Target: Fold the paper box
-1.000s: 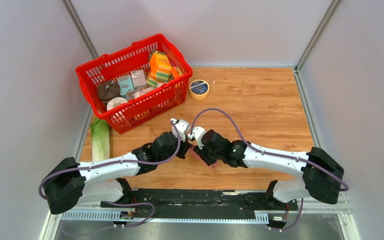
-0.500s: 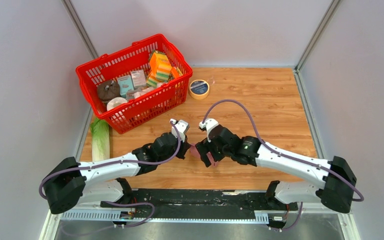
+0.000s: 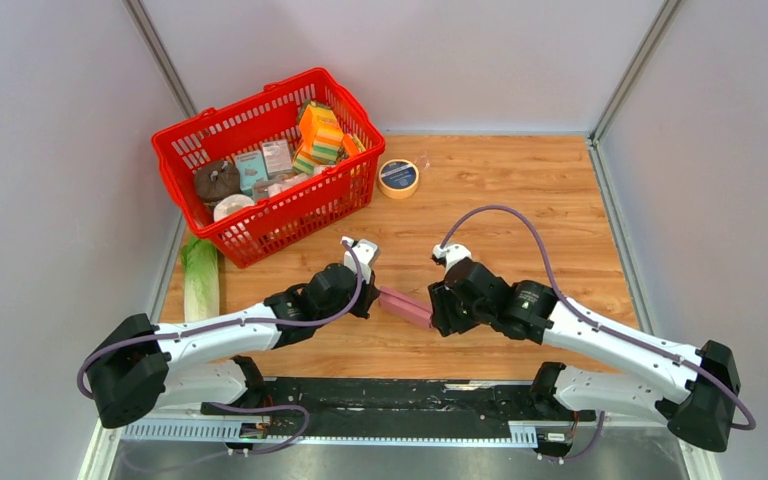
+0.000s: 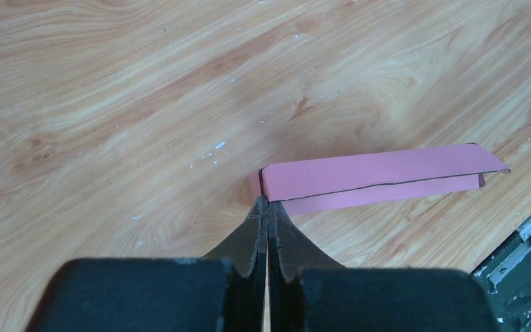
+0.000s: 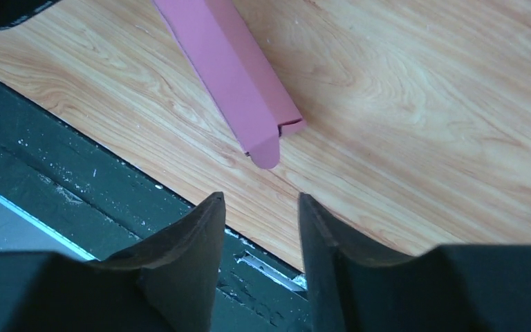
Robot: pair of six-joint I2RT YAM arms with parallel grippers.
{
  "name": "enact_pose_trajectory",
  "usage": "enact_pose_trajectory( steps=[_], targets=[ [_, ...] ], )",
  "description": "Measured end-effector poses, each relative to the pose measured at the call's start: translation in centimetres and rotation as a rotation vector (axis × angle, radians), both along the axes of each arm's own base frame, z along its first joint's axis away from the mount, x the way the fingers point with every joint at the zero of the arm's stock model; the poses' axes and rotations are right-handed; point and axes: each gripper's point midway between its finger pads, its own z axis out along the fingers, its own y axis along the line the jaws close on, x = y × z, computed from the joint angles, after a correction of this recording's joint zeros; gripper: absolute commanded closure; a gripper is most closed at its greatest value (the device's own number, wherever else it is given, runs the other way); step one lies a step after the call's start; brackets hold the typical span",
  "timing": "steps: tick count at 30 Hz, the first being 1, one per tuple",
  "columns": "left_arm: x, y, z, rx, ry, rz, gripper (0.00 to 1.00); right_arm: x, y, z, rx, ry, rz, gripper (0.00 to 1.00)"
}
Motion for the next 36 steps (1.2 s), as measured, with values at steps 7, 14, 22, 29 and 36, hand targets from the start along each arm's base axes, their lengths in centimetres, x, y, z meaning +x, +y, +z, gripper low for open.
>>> enact_pose_trajectory(
  steps=[7,14,22,29,36],
  targets=[
    [-0.1,0.1,0.0,0.011,0.008,-0.001,1.00,0.3,-0.2,-1.3,0.036,0.046,-0.029,0.63],
    [-0.2,0.1,0.0,0.017,0.013,-0.003,1.00,0.8,1.4,-1.0,0.090,0.045,-0.001,0.68],
    [-0.3,0.2,0.0,0.020,0.016,-0.005,1.00,1.4,1.8,-1.2,0.114,0.064,-0.010,0.64],
    [-0.5,0.1,0.0,0.024,0.019,-0.012,1.00,1.2,1.9,-1.4,0.117,0.080,-0.004,0.67],
    [-0.5,0.1,0.0,0.025,0.020,-0.014,1.00,0.7,2.2,-1.4,0.139,0.106,0.009,0.76]
  ],
)
